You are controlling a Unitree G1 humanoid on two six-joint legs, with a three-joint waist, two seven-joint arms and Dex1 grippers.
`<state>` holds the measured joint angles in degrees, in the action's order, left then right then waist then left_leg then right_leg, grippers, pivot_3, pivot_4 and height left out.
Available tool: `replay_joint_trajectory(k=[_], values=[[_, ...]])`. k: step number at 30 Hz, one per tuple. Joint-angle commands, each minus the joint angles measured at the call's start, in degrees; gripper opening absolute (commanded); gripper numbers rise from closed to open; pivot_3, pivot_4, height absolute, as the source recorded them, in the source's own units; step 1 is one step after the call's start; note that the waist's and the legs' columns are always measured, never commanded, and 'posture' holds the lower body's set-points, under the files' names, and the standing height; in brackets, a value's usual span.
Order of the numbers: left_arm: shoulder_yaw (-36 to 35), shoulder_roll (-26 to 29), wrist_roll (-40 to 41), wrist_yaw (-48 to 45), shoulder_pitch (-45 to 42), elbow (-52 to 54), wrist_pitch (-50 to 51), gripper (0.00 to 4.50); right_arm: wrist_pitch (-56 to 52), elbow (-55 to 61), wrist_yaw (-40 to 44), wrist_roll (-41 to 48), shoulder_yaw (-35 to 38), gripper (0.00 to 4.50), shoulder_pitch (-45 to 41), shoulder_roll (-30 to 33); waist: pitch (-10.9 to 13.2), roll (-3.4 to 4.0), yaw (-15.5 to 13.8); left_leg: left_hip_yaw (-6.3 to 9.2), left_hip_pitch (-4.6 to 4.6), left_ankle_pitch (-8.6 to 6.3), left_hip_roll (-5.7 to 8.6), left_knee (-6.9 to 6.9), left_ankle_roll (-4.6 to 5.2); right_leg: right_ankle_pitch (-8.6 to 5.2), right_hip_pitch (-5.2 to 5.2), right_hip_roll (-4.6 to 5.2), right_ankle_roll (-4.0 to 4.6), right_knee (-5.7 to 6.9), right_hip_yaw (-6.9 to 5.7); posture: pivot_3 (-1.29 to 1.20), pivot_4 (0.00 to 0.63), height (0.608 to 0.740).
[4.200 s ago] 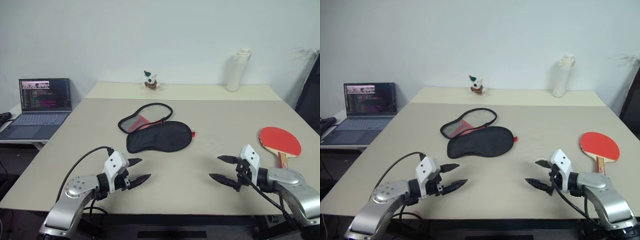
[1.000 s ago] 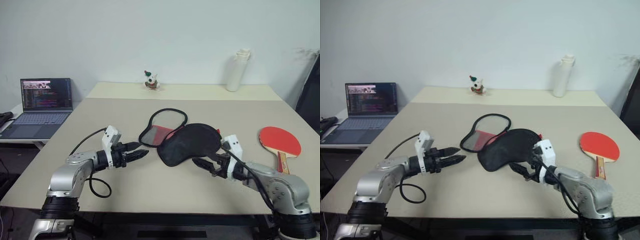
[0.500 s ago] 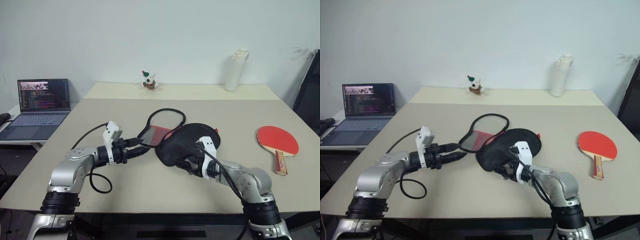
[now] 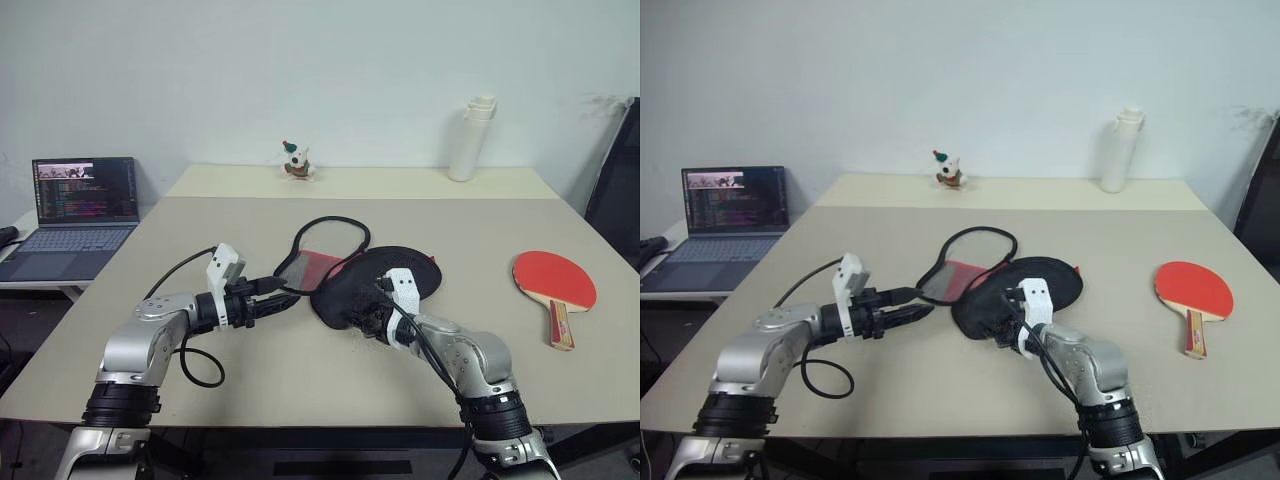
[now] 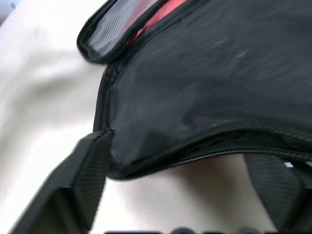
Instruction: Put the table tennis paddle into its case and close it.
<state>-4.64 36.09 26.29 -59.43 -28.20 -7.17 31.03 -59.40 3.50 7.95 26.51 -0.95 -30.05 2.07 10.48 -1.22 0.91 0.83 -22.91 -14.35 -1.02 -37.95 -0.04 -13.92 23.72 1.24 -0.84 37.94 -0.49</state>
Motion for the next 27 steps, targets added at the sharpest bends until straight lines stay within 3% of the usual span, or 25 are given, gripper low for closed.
replay_joint_trajectory(k=[1,9,16,22,27], values=[[-0.14,-0.05,0.33,-0.10,-0.70,1.58,-0.84,2.94,-1.55,1.29,-1.21,1.67,3.47,2.83,-0.22,-1.70,0.00,0.00,0.02,0.00,0.00,0.00,0.00,0.00,0.00,0.00,0.00,0.00,0.00,0.00,0.00,0.00,0.150,0.740],[0.29,-0.66,0.58,0.16,0.43,3.26,-0.68,2.94,-5.28,1.59,-2.22,3.90,7.63,0.05,-2.13,-4.46,0.01,0.02,0.13,0.00,0.00,0.00,-0.01,0.01,0.00,0.00,0.01,0.00,0.01,0.00,0.01,0.00,0.150,0.740],[0.45,-1.23,0.60,0.20,1.20,3.91,-0.73,2.94,-13.11,5.21,-1.43,8.83,11.32,0.05,-5.20,-4.23,0.02,0.03,0.49,-0.01,0.00,0.00,-0.02,0.01,0.00,0.00,0.01,0.00,0.01,0.00,0.00,0.00,0.150,0.740],[0.68,-1.64,0.64,0.42,1.89,4.47,-0.74,2.94,-22.44,8.82,1.18,13.45,15.93,0.05,-7.50,2.63,0.02,0.04,0.47,0.00,-0.03,0.00,0.01,0.03,0.00,0.00,0.02,0.03,0.01,-0.03,-0.01,0.00,0.150,0.740],[0.76,-1.58,0.64,0.37,2.32,4.87,-0.57,2.94,-30.13,10.92,6.91,16.56,16.98,0.05,-6.31,13.42,0.04,0.05,0.49,-0.02,-0.04,0.00,0.02,0.09,0.01,-0.02,0.02,0.03,0.01,-0.07,-0.01,0.00,0.150,0.740]])
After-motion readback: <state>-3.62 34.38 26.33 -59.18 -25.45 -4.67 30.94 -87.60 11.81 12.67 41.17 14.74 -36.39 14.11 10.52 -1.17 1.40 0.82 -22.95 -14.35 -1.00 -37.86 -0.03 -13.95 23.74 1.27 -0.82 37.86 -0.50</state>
